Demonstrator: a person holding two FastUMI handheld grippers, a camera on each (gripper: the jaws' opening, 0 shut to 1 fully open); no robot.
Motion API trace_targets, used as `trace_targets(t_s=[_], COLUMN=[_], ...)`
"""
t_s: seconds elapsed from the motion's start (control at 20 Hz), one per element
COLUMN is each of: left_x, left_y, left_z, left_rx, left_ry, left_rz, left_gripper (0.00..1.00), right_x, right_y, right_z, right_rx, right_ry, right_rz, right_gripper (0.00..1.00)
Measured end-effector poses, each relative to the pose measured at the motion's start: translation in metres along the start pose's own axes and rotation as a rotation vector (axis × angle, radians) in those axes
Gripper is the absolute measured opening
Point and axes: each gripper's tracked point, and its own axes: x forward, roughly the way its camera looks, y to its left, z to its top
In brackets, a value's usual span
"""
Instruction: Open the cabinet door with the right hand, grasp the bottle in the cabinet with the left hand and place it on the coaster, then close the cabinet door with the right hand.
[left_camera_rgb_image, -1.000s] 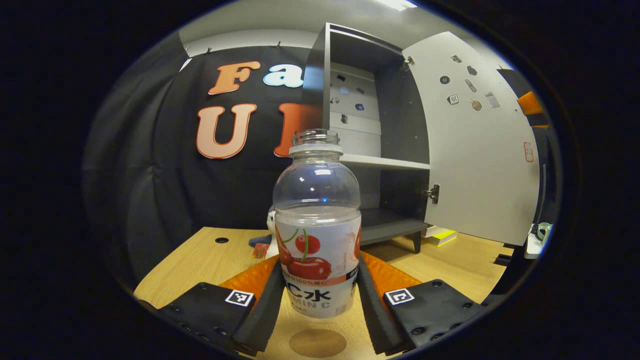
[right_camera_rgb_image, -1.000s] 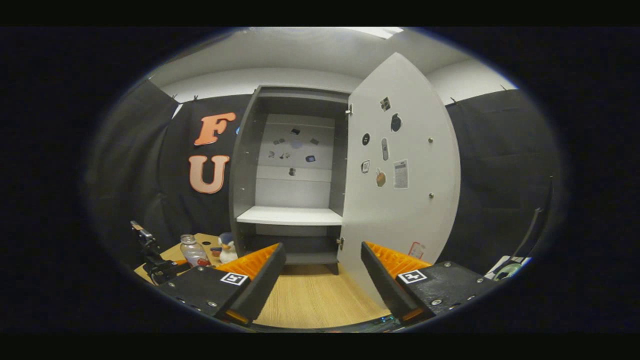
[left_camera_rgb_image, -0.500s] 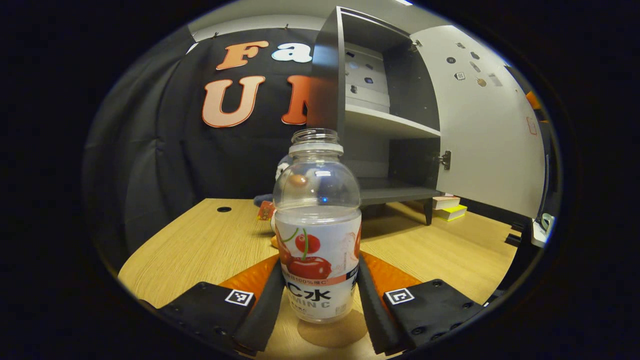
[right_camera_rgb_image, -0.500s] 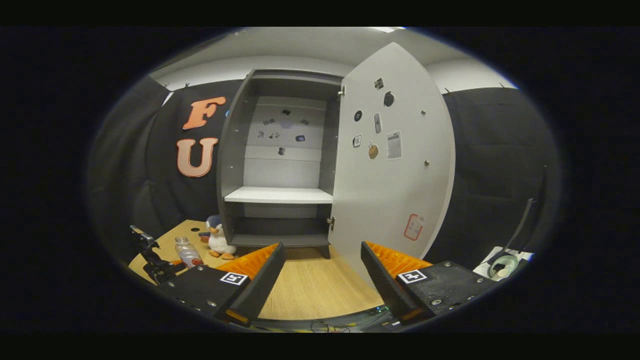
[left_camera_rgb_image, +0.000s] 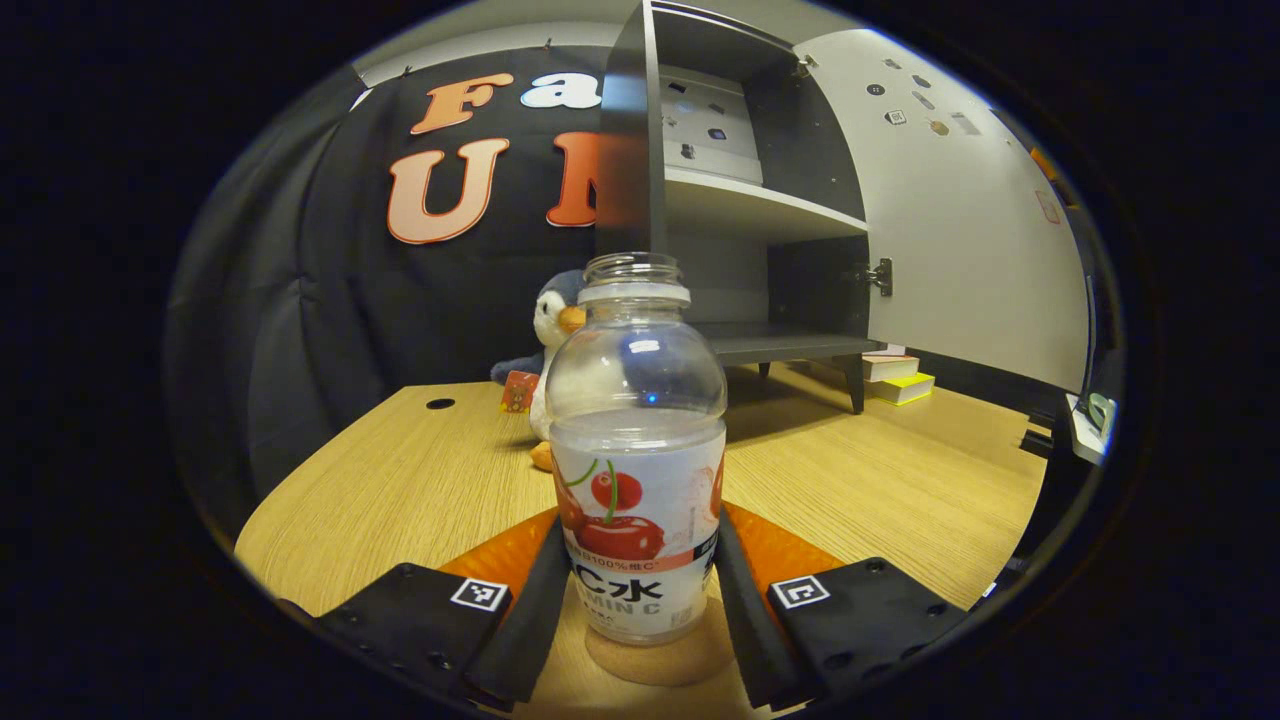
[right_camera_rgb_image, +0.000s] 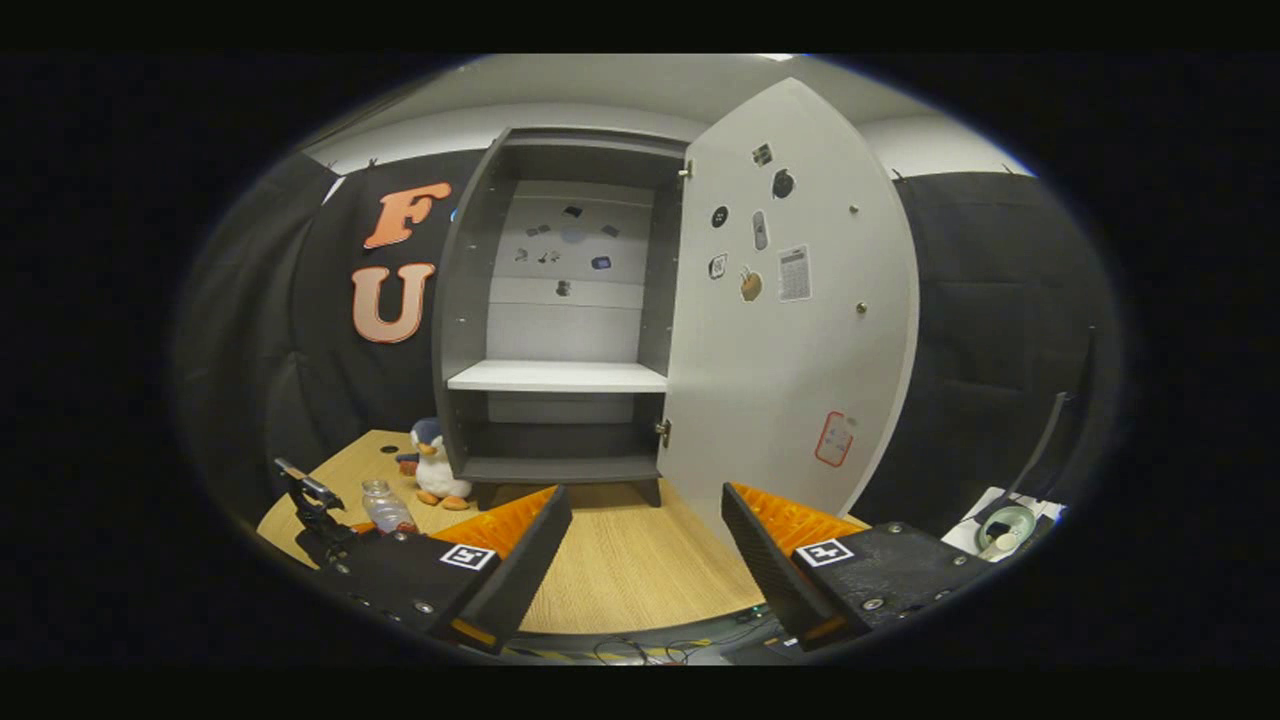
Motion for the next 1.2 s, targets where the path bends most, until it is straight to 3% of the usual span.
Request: trace_targets(t_s=[0.25, 0.3, 0.4, 0.5, 0.55, 1.2], left_x=[-0.009, -0.011, -0.013, -0.015, -0.017, -0.011], left_y=[-0.001, -0.002, -0.004, -0.006, -0.006, -0.005], left_z=[-0.004, -0.004, -0.005, -0.005, -0.006, -0.012], left_rx=[-0.015, -0.013, -0.008, -0.003, -0.001, -0.021], left_ry=[0.015, 0.018, 0.020, 0.019, 0.017, 0.068], left_rz=[0.010, 0.010, 0.009, 0.008, 0.008, 0.021], left_gripper=[0.81, 0.81, 0.81, 0.81, 0.81, 0.86], right_x=[0.004, 0.005, 0.006, 0.007, 0.007, 0.011], right_y=[0.005, 0.006, 0.008, 0.009, 0.010, 0.015], right_z=[-0.001, -0.002, -0.002, -0.002, -0.001, 0.001], right_rx=[0.005, 0.009, 0.012, 0.013, 0.013, 0.016], right_ry=[0.008, 0.009, 0.012, 0.010, 0.009, 0.019], right_rz=[0.016, 0.020, 0.029, 0.035, 0.037, 0.061], right_gripper=[0.94, 0.89, 0.93, 0.89, 0.93, 0.93])
